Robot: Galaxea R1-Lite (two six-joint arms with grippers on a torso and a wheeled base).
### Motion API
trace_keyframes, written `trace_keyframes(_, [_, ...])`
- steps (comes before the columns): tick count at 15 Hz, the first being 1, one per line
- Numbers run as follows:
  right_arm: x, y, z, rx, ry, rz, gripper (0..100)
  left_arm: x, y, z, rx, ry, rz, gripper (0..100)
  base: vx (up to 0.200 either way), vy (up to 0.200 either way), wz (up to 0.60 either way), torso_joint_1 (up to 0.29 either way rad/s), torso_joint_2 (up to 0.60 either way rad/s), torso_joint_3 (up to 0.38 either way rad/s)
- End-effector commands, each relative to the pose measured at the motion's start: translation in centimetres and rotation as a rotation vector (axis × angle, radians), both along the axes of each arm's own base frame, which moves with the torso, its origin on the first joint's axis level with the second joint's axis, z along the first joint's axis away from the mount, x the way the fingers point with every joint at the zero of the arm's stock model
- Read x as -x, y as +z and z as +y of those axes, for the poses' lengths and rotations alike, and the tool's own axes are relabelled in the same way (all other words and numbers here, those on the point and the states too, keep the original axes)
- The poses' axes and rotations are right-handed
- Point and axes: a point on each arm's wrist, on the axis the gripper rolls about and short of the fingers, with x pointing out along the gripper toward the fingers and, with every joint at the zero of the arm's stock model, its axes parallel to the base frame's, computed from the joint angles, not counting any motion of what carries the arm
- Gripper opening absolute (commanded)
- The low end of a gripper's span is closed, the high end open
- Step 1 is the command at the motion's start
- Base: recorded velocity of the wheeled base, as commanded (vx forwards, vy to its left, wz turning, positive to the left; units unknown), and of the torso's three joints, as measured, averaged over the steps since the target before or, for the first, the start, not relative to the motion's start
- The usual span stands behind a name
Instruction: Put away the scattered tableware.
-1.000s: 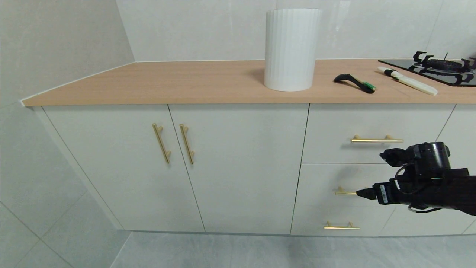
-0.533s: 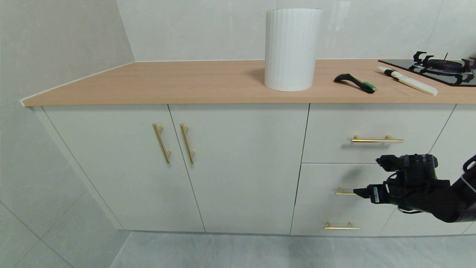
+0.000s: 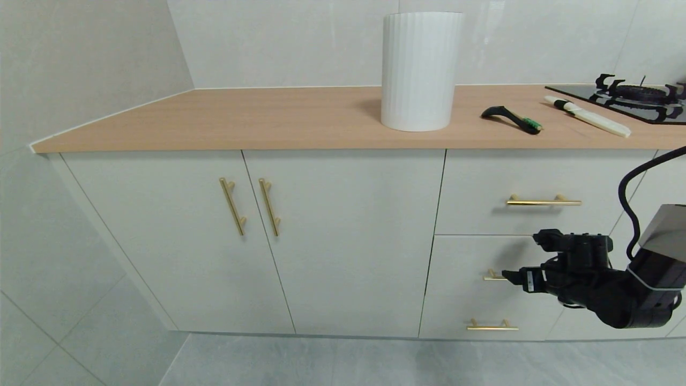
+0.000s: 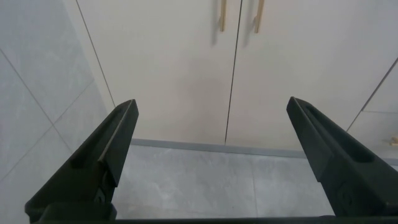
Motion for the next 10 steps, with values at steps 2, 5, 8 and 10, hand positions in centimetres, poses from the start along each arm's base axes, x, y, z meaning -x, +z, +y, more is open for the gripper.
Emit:
trace_keyframes(2, [-0.8,-1.3,-0.1,0.016,-0.029,0.003,100,0.0,0.0,0.0,0.001,0.0,0.001,100,0.0,0.0,0.0,0.0,0.0,0.0])
trace_keyframes(5, [-1.2,-1.7,-0.1,0.021,-0.035,-0.006,100,0.0,0.0,0.0,0.001,0.0,0.001,100,0.0,0.0,0.0,0.0,0.0,0.0])
trace_keyframes(8, [-1.6,-2.0,-0.1,0.02,-0.038,-0.026,100,0.0,0.0,0.0,0.001,0.0,0.001,100,0.0,0.0,0.0,0.0,0.0,0.0])
trace_keyframes(10, [-2.0,-2.4,-0.2,0.036,-0.061,-0.04,100,0.0,0.0,0.0,0.001,0.0,0.001,100,0.0,0.0,0.0,0.0,0.0,0.0])
